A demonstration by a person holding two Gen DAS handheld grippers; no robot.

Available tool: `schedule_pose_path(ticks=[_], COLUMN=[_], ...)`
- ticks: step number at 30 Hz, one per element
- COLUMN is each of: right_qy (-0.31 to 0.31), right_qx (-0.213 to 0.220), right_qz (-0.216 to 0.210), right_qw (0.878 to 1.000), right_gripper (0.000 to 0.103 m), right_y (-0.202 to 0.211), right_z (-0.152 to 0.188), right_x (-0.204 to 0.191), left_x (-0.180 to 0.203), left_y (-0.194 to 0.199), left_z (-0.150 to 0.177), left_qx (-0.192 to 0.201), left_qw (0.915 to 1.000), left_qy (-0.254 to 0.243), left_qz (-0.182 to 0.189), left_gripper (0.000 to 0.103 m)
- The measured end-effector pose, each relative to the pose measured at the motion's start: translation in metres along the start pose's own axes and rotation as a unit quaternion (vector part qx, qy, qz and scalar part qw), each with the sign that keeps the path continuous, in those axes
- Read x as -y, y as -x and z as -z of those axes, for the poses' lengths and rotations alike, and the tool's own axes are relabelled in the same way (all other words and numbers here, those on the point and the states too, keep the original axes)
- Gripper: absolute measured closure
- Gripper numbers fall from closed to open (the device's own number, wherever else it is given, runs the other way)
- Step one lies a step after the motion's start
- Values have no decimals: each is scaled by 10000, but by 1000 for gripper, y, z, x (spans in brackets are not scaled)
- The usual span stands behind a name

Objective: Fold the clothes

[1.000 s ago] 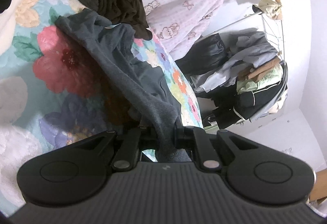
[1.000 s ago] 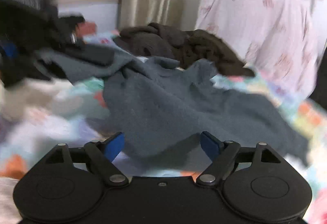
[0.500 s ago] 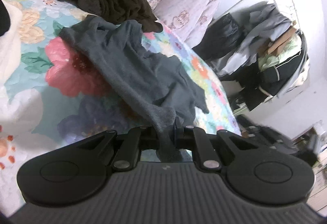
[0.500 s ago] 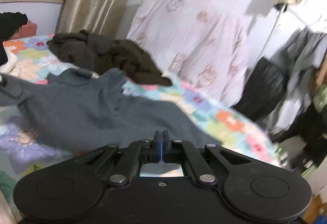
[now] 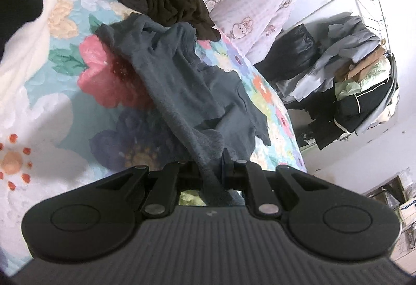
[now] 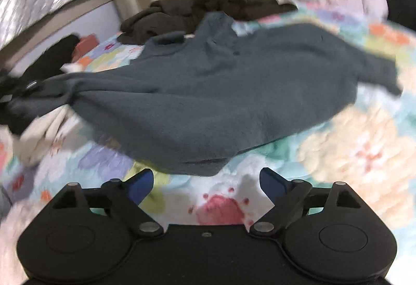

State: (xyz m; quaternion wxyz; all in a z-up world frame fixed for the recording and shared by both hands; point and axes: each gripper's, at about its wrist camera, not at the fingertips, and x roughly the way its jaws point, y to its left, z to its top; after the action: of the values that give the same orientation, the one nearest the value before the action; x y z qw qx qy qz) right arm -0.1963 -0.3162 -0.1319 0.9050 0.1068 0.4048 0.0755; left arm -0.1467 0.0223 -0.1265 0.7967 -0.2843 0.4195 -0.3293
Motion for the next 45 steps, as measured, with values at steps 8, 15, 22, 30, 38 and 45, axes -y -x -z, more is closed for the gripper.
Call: schedule_pose_path(ticks=[8, 15, 22, 30, 38, 45], right_qy=[493, 1204, 1093, 1263, 887, 771], right_qx=[336, 1301, 1082, 975, 716, 314], right_qz=[633, 1416, 1632, 1984, 1295, 1291], right_qw=[9962, 9739, 9745, 9671, 9850, 9881], right_gripper=[96, 97, 97, 97, 96, 85], right_y=[-20, 76, 112, 117, 63, 46], right_z=[-4, -16, -14, -1, 40, 66], right_x=[-6, -26, -22, -29, -24, -12], left_x=[-17, 6, 0, 14, -20, -18], left_y=[-14, -4, -14, 28, 0, 2], left_z=[0, -1, 4, 4, 19, 16], left_qx=[-150, -66, -206, 532, 4, 132], left_qw=[9993, 9996, 9992, 9953, 9820, 9786], left_qy=[104, -228, -138, -480, -435, -537], left_qz=[-321, -167, -306, -656, -1838, -1984], left_gripper=[92, 91, 94, 98, 98, 98])
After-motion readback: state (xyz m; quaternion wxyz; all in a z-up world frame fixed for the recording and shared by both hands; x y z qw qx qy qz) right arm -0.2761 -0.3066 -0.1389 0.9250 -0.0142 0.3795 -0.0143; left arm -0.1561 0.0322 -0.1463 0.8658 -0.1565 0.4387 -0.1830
